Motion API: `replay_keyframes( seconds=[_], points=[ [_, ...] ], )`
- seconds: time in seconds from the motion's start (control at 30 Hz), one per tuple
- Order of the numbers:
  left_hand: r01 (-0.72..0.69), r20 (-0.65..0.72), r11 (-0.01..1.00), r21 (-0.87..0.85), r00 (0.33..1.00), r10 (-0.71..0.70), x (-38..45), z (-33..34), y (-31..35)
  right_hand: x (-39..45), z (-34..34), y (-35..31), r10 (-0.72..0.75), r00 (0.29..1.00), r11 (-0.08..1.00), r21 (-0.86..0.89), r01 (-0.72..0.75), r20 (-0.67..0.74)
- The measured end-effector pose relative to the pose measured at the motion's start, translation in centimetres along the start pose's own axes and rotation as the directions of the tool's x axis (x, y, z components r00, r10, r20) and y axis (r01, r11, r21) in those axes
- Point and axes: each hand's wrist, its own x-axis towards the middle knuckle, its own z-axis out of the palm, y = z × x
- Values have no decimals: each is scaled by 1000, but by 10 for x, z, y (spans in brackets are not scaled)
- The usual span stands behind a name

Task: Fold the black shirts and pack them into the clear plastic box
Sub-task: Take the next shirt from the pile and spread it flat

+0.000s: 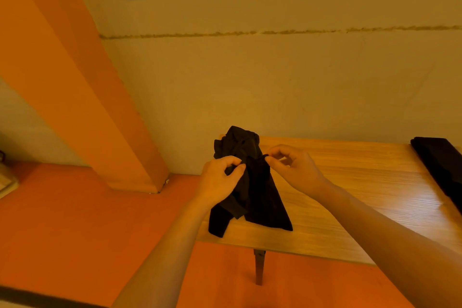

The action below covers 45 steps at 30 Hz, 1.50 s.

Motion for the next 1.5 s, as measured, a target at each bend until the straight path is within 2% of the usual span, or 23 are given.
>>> replay_keyframes(
  seconds=[0.17,0.3,0.47,0.6,0.87,0.97,1.1,1.2,1.3,1.5],
  points=[
    [-25,72,999,-27,997,27,1,-1,0,4,7,-8,20,1000,996,87,-21,15],
    [-40,68,999,-3,997,40,-1,-8,-7,7,8,-6,40,999,994,99,-42,24],
    [-28,2,999,-38,1000,29,-1,-5,-10,5,17,-3,51,995,998,26,-53,90],
    [42,-106,993,-114,993,-54,0,1,-9,6,25,-5,34,992,999,13,-35,124],
    [65,-54,987,-144,996,-73,6,-8,-5,18,27,-12,33,974,998,-67,-18,225],
    [27,-28,998,-61,999,-29,21,-21,6,32,16,-22,40,970,992,-128,-9,238],
    [-60,-29,989,135,997,65,70,-44,40,65,-19,-40,5,977,982,-184,35,212],
    [-117,39,980,159,993,112,110,-53,83,95,-50,-60,-66,974,969,-220,114,215],
    [-186,82,963,194,981,173,146,-52,131,126,-85,-84,-138,978,953,-247,175,159],
    [-265,20,938,224,963,267,210,-41,225,175,-175,-116,-260,965,930,-263,257,24]
  ],
)
